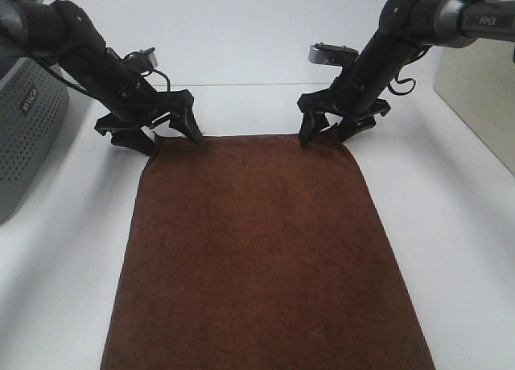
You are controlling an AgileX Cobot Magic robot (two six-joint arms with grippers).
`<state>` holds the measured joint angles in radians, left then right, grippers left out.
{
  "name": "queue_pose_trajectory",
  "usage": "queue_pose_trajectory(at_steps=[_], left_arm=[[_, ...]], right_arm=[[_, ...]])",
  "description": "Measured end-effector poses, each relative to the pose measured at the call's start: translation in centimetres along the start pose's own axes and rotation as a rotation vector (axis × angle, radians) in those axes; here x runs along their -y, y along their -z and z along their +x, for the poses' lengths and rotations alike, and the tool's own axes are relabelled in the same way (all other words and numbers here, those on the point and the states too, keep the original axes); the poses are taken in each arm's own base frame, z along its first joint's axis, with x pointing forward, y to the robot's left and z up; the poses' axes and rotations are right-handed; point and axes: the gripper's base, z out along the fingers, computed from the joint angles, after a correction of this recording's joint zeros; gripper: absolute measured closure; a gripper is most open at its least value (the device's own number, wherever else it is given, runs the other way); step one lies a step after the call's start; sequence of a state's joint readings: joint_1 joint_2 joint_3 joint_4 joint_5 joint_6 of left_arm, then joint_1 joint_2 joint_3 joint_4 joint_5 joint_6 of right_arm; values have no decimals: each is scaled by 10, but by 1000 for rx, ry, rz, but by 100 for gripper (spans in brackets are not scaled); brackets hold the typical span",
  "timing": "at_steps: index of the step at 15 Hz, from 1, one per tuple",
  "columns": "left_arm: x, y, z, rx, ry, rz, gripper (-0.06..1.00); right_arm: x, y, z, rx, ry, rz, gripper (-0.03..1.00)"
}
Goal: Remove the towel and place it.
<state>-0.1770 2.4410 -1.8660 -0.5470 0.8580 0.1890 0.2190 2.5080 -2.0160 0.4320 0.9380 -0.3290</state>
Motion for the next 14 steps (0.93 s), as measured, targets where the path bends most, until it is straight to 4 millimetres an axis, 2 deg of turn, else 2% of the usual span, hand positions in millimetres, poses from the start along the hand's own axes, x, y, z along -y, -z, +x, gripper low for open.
queue_pose_trajectory(at_steps=[2, 3, 6, 8, 9, 14], left_arm=[[-2, -2, 0, -3, -8, -7, 24], [-3, -3, 1, -4, -18, -22, 35], [-8, -6, 0, 3, -43, -55, 72], [-9, -8, 1, -1, -58, -58, 90], [-9, -8, 1, -2, -70, -58, 94], [-9, -8, 1, -2, -93, -58, 94]], right_arm=[[1, 0, 0, -3, 11, 21, 30], [3, -1, 1, -6, 20, 36, 37], [9, -2, 0, -3, 46, 88, 73], [9, -2, 0, 0, 48, 92, 92], [9, -2, 0, 0, 47, 92, 96], [10, -2, 0, 5, 40, 94, 96]])
